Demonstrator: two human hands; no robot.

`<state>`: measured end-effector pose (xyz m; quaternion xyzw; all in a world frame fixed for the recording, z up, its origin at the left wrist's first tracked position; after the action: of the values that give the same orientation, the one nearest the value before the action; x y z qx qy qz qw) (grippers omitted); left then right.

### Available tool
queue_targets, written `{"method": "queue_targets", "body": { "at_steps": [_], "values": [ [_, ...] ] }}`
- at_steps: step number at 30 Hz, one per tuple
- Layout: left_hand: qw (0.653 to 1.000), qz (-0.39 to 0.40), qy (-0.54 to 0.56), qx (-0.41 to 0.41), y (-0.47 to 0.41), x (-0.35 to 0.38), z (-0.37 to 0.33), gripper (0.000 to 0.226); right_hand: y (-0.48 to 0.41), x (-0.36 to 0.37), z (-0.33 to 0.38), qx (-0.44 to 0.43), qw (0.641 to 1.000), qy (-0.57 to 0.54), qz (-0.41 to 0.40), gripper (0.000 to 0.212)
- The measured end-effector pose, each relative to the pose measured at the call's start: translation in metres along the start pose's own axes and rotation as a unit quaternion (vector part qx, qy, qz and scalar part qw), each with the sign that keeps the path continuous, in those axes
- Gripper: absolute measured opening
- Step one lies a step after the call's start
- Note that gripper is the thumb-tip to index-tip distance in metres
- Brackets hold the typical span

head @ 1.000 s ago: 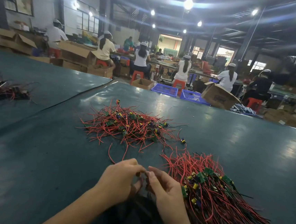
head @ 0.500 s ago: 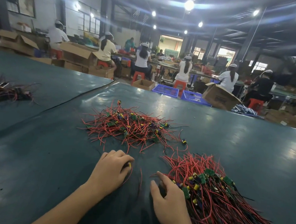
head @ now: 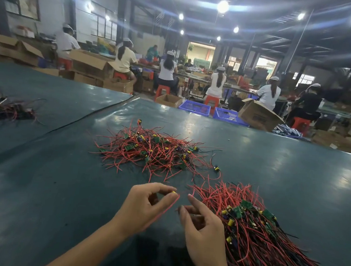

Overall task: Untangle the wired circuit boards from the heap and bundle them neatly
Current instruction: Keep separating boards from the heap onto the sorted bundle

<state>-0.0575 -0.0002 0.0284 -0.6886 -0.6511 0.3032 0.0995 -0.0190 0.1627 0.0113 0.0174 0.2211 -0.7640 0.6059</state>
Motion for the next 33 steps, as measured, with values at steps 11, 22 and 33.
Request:
{"method": "queue_targets", "body": {
  "at_steps": [11, 22, 33],
  "values": [
    [0.993, 0.093, -0.059, 0.041, 0.007, 0.02, -0.01, 0.044, 0.001, -0.002, 0.008, -0.038, 0.999, -0.016, -0.007, 0.02],
    [0.942, -0.094, -0.235, 0.219, 0.016, 0.002, -0.051, 0.016, -0.005, -0.01, -0.018, 0.055, 0.989, -0.108, -0.079, 0.016],
    [0.977, 0.139, 0.083, -0.142, 0.02, 0.047, 0.002, 0.068, -0.002, -0.006, 0.002, 0.002, 0.99, -0.134, -0.047, 0.018]
  ]
}}
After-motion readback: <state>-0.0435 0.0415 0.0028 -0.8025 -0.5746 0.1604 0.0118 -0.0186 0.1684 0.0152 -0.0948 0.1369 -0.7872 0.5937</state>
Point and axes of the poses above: each hand's wrist, its own y-axis away from the middle knuckle, its own x-axis out of the palm, z = x × y, the point moved 8 cm from there along -y, towards the middle knuckle, and after that the axes turned 1 degree about x, right-handed, at the moved point
